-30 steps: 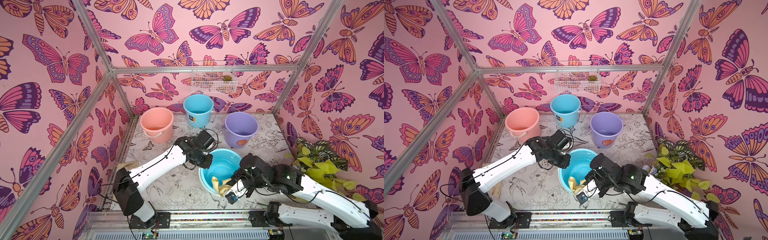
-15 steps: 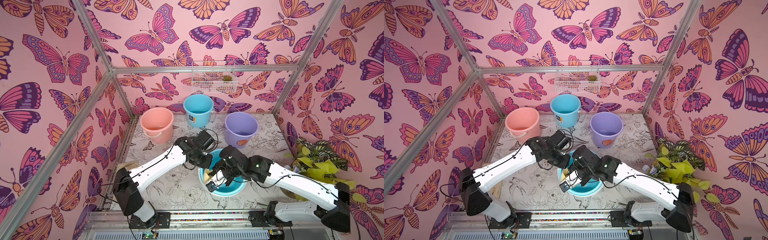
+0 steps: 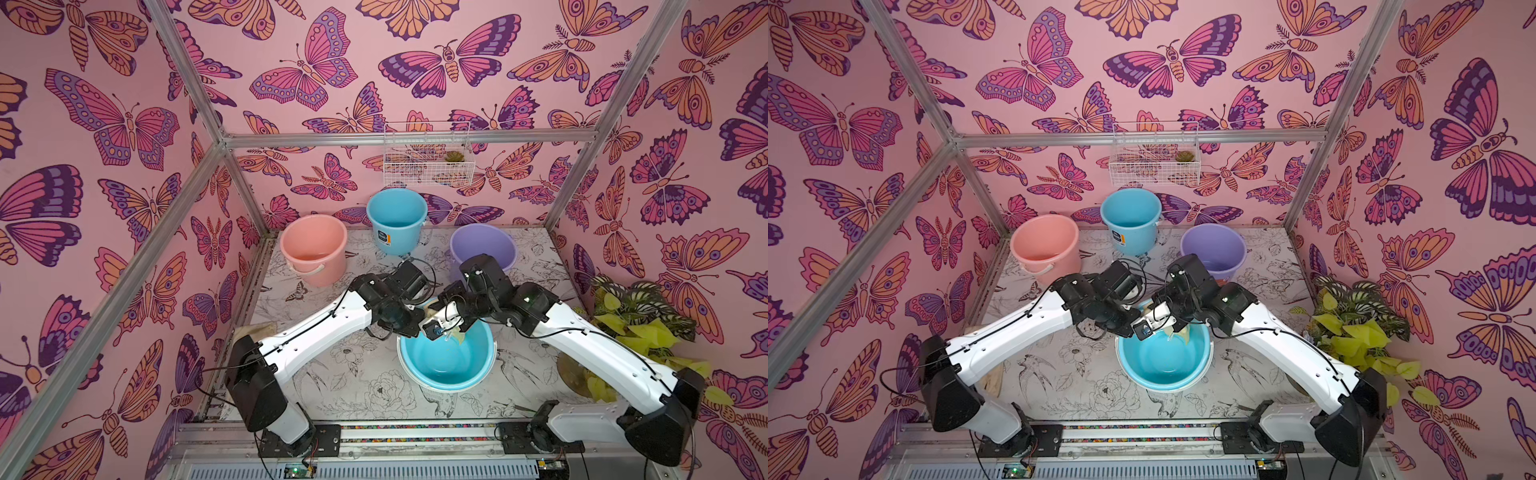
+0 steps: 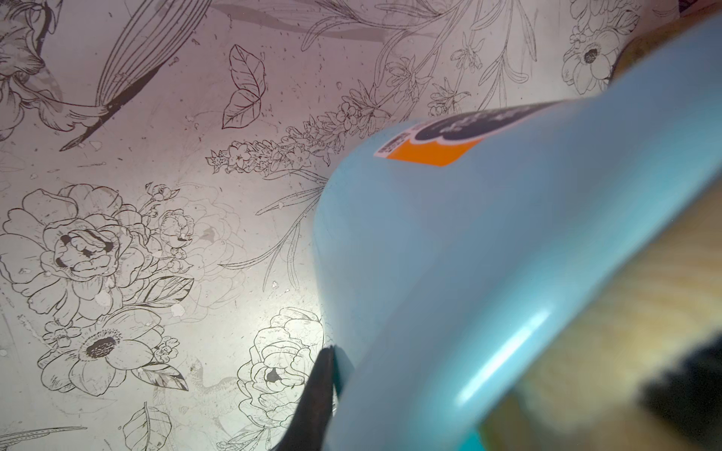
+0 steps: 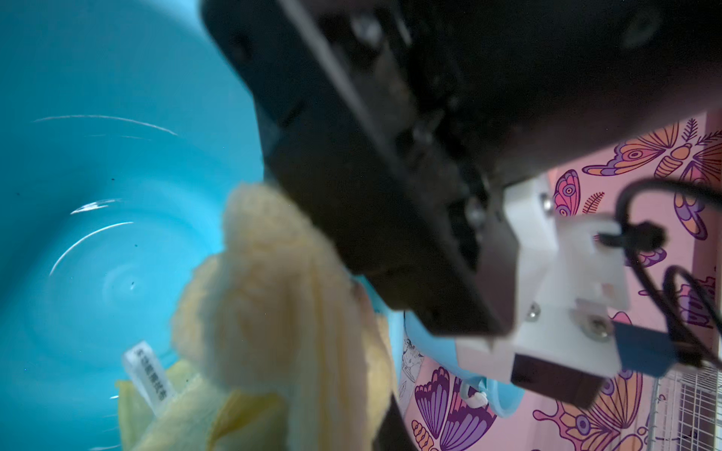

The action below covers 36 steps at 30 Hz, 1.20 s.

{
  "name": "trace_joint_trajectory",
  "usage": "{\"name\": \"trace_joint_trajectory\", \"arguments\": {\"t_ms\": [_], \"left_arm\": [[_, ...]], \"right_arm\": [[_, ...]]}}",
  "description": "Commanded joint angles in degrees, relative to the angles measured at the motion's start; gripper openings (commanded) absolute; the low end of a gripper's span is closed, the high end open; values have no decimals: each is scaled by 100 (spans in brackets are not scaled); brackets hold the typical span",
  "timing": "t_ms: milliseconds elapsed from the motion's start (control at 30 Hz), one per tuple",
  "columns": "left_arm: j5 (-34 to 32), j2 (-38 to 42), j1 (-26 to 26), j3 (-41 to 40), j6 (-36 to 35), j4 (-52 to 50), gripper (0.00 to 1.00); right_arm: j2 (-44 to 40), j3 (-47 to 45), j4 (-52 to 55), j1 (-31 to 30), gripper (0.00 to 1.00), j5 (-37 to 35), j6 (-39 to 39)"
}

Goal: Wipe the inside of the bucket with a cloth
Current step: Wipe the dirt from the inside of the bucket.

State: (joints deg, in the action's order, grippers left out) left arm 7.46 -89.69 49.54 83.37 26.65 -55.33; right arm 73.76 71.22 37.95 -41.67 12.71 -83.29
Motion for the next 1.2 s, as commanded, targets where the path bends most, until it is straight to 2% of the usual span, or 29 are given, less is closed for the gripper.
{"name": "trace_joint_trajectory", "arguments": {"t_ms": [0, 167, 367, 533, 667, 833, 967, 1167], "left_arm": [[72, 189, 3, -55, 42, 59, 0], [71, 171, 3, -28, 47, 59, 0], [62, 144, 3, 25, 35, 66, 0], [62, 125, 3, 73, 15, 57, 0], [42, 110, -6, 108, 6, 57, 0], [61, 86, -9, 178, -2, 39, 0], [88, 33, -19, 253, -11, 24, 0], [137, -104, -23, 412, -20, -8, 0]], "right_arm": [[-256, 55, 328, 156, 0, -309, -234], [-549, -18, 827, 185, 0, -784, -363], [-1036, -47, 1495, 186, 0, -963, -355], [-1413, -38, 2164, 151, 0, -807, -261], [-1714, -72, 2729, 119, 0, -383, -92], [-2084, -191, 3103, -66, 0, 179, 458], [-2317, -447, 2939, -323, 0, 616, 1251], [-2633, -1356, 1221, -1195, 0, 533, 3044]]}}
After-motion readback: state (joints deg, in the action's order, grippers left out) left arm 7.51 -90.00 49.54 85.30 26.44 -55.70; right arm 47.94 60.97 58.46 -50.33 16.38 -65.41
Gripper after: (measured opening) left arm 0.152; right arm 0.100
